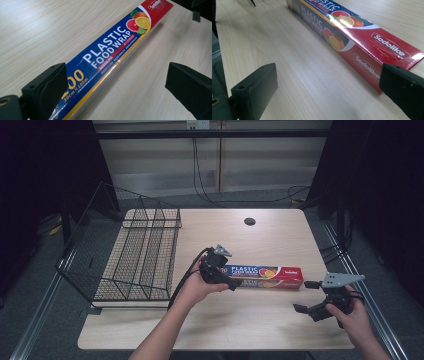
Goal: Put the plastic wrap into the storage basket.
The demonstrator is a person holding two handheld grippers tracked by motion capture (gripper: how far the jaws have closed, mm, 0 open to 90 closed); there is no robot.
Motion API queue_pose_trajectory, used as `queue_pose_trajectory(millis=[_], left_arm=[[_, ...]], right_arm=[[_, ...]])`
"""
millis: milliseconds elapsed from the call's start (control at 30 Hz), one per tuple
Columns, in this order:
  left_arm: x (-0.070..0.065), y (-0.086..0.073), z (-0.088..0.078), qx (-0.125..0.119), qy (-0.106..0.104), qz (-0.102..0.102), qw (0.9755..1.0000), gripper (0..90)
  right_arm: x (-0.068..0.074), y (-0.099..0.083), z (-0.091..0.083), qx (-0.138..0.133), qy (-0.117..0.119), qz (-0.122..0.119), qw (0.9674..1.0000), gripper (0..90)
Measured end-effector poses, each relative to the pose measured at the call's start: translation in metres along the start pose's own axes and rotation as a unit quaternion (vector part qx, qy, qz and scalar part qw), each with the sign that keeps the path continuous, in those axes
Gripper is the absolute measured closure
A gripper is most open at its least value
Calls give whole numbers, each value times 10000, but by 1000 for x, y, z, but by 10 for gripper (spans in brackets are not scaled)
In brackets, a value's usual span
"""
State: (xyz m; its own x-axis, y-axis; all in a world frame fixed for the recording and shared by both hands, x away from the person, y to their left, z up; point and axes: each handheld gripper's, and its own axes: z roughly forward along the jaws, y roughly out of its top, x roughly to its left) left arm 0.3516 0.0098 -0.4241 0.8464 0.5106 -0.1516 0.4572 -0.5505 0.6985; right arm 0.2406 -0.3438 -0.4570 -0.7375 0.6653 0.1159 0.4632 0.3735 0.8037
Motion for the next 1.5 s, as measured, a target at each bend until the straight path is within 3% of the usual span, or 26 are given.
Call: queue_pose_trajectory(millis=[200,300,633,967,1000,1100,1400,1500], left_arm=[[6,8,9,184,23,58,9998,36],[9,12,15,78,-44,-61,9999,36],[16,20,30,289,-112,-113,9995,7],[15,24,44,375,-124,130,9991,7],[15,24,47,334,-165,58,9993,7],[16,24,52,456,-239,156,9986,9],[16,22,64,638,-293,132,9974,14],[17,20,68,763,-268,297,9963,13]], right_arm=[[0,0,0,-7,17,0,10000,14],[0,0,0,-13,19,1,10000,14],[-1,0,0,-25,21,9,10000,15],[-1,1,0,-53,72,20,10000,15],[-1,1,0,-62,43,33,10000,16],[-1,1,-1,-70,76,42,9999,15],[-2,1,-1,-78,55,45,9999,19],[-1,1,-1,-85,69,32,9999,19]])
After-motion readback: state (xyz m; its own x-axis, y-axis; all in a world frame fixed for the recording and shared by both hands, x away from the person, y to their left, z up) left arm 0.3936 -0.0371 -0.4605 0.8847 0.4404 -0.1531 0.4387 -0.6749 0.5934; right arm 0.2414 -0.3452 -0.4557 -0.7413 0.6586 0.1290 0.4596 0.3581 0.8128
